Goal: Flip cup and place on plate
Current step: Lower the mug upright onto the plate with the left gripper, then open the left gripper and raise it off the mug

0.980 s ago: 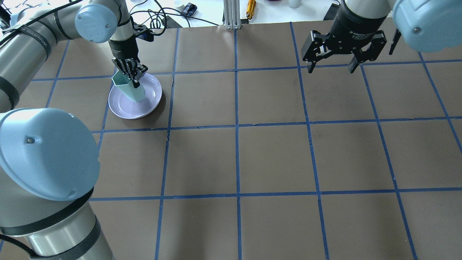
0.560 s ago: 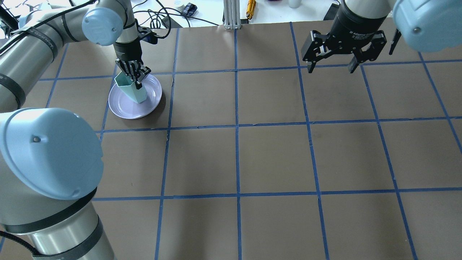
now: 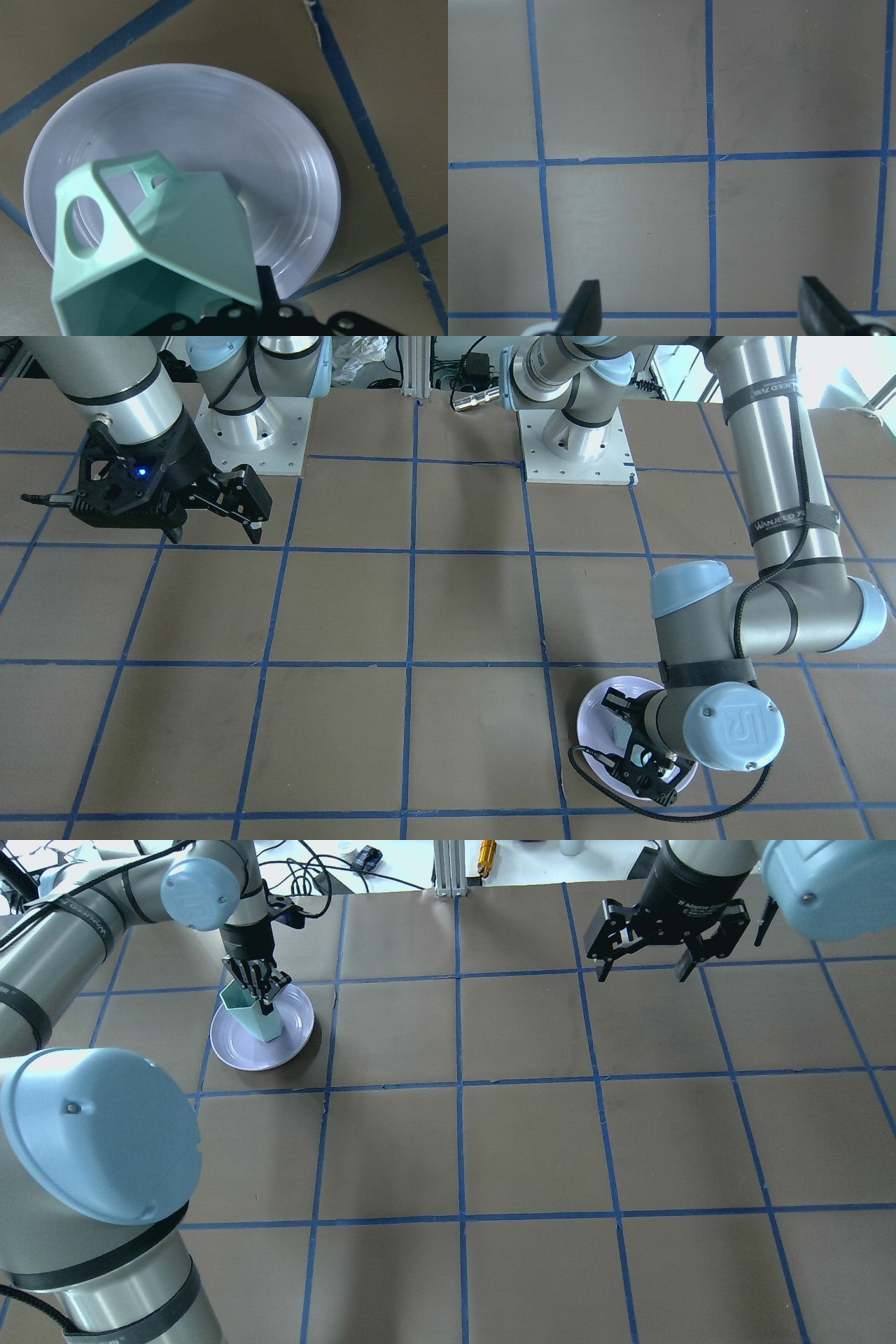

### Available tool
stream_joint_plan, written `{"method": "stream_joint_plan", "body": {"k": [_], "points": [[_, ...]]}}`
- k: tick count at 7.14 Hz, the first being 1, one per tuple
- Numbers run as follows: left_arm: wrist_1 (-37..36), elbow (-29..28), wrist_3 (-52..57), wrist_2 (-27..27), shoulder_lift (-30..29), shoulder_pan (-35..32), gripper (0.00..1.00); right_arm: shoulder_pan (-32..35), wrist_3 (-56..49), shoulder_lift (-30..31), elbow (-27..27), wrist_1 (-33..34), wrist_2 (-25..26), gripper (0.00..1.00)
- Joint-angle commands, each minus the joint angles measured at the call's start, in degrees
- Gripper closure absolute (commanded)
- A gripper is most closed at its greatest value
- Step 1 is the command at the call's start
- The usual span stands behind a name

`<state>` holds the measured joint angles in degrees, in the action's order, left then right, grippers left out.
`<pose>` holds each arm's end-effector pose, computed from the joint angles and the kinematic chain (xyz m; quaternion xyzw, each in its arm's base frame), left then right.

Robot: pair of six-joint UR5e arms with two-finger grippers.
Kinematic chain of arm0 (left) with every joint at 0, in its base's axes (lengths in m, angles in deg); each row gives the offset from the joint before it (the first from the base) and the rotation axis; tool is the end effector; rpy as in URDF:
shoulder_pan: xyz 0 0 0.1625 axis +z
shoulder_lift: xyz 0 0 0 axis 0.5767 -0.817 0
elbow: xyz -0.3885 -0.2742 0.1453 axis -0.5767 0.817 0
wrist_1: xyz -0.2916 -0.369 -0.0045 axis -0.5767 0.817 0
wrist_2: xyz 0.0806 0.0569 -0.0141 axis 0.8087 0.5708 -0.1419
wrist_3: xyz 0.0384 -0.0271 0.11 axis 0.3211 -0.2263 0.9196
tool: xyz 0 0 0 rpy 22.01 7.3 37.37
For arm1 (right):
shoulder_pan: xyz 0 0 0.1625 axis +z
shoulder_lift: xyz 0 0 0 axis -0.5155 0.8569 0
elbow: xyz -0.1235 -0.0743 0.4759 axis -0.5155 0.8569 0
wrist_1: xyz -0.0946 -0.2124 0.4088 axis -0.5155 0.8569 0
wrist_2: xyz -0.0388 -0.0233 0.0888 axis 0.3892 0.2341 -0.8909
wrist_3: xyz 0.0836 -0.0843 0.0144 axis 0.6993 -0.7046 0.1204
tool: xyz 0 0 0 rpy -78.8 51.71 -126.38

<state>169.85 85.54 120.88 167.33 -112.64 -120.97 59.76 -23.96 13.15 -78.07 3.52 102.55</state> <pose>-0.0541 -0.8161 0.2678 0.2573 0.9529 0.1580 0.0289 0.1471 -0.5841 0.5428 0.0112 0.9995 -0.0132 0.0249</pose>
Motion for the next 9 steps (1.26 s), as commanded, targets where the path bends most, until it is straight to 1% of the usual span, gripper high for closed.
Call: {"method": "stream_joint_plan", "body": {"k": [1,2,3,5,6,8,9], "points": [[-0.1,0.6,0.1,0.0,-0.1,0.2,0.10,0.0,0.0,0.0,0.0,0.0,0.0,0.00],[-0.1,0.6,0.2,0.1,0.3,0.3,0.00,0.0,0.0,0.0,0.0,0.0,0.0,0.00],[0.7,0.5,0.1,0.1,1.5,0.3,0.00,0.0,0.0,0.0,0.0,0.1,0.0,0.00],[5.6,-0.2,-0.4,-1.0,5.7,0.1,0.00,0.0,0.0,0.0,0.0,0.0,0.0,0.00],[8.9,-0.2,-1.5,-3.2,9.5,-0.3,0.00,0.0,0.0,0.0,0.0,0.0,0.0,0.00],[14.7,0.3,-8.4,-5.5,17.1,-0.8,0.00,0.0,0.0,0.0,0.0,0.0,0.0,0.00],[16.7,0.3,-11.8,-7.6,20.4,-1.8,0.00,0.0,0.0,0.0,0.0,0.0,0.0,0.00]]}}
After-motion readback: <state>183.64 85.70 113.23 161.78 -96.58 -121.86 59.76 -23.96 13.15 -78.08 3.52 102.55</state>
